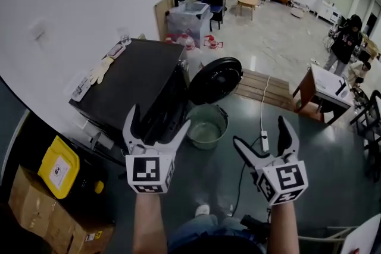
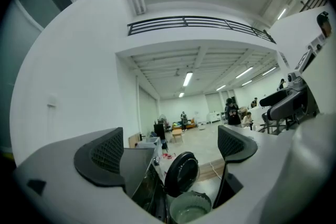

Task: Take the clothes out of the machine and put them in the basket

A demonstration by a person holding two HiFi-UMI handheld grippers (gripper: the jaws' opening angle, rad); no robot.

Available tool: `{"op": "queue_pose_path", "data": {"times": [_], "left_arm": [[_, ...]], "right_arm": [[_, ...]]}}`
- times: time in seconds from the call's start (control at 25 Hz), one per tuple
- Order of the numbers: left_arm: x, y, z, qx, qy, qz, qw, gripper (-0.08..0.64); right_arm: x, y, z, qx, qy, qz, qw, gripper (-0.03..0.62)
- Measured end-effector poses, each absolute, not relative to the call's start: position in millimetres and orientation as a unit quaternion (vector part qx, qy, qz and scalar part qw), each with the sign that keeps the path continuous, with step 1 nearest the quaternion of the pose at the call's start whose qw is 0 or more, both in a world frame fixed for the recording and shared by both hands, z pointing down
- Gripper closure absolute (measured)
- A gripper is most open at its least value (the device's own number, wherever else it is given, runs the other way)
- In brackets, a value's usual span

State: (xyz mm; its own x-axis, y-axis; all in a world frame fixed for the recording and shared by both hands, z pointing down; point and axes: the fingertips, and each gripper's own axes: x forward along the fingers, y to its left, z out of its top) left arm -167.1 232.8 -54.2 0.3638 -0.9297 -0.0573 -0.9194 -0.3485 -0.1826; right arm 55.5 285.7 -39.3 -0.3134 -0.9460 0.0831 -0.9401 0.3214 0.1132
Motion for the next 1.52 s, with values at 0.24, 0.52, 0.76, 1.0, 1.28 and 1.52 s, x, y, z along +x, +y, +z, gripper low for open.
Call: {"op": "queue_pose_path", "data": {"times": [0.24, 0.52, 0.76, 1.0, 1.28, 1.52], "left_arm": [[-174.3, 202.3, -41.9, -0.821, 0.563, -0.043, 0.079, 0.002], [-171.6, 171.7, -33.0, -0.814, 0.575, -0.048, 0.066, 0.015], [-164.7, 133.7, -30.9, -0.800, 0.594, -0.052, 0.070, 0.021], [-145.4, 79.3, -35.5, -0.794, 0.604, -0.040, 0.064, 0.021], [-103.7, 14.4, -35.2, -0.787, 0.613, -0.037, 0.063, 0.021], [-76.6, -37.0, -13.1, -0.785, 0.613, -0.076, 0.046, 0.021]], "right_arm": [[54.5, 254.5, -26.5, 0.592, -0.802, -0.003, 0.081, 0.024], [64.3, 220.1, -15.4, 0.586, -0.805, 0.014, 0.090, 0.025], [83.9, 169.3, -13.3, 0.577, -0.812, 0.018, 0.082, 0.026], [95.9, 107.1, -7.3, 0.551, -0.830, 0.014, 0.087, 0.025], [132.6, 26.5, -0.5, 0.529, -0.844, 0.024, 0.089, 0.026], [151.8, -31.2, 20.5, 0.518, -0.846, 0.026, 0.120, 0.026]]}}
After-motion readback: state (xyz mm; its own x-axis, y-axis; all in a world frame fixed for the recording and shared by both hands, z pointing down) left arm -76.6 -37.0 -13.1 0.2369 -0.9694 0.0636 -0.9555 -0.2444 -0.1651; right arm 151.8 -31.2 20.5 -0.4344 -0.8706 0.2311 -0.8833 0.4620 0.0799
